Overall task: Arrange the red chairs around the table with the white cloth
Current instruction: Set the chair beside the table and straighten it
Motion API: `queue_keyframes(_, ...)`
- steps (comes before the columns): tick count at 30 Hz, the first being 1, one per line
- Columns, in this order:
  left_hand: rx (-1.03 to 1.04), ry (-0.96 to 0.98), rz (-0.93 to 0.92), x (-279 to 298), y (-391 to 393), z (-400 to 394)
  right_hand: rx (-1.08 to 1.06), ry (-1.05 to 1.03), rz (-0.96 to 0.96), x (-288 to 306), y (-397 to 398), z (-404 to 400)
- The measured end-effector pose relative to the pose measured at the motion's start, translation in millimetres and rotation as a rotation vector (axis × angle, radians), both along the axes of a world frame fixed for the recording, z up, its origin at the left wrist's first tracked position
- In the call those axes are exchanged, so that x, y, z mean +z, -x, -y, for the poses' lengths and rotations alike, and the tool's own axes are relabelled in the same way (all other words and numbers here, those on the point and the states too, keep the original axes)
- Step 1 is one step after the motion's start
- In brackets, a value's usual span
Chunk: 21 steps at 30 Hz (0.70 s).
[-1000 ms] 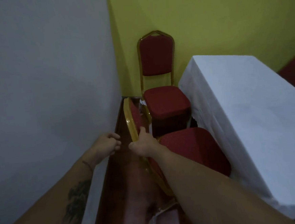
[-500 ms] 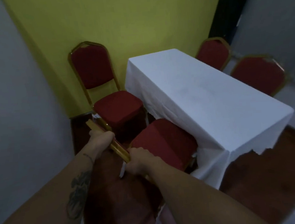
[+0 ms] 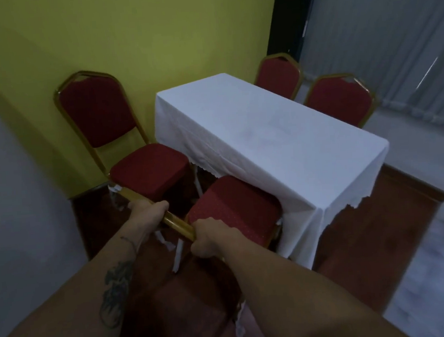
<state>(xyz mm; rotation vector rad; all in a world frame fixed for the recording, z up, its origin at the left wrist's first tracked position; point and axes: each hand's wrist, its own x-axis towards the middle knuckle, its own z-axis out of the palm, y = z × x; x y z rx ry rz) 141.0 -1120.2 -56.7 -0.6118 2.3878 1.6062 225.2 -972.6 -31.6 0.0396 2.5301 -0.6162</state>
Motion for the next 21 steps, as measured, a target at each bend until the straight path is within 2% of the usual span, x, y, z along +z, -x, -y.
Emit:
queue_keyframes(7,-0.081,-0.01,0.064,-1,36,-1,-0.026,0.025,0.028,1,28,3)
queue_keyframes(14,-0.098,-0.029,0.03,-4,83,14,-0.054,0.026,0.032,-8,64,14)
queue_keyframes(18,-0.136,0.004,0.03,-22,122,29,-0.08,0.022,-0.024,-19,80,26)
queue_keyframes(21,-0.119,0.016,0.021,-10,128,29,-0.126,0.078,-0.088,-29,87,35)
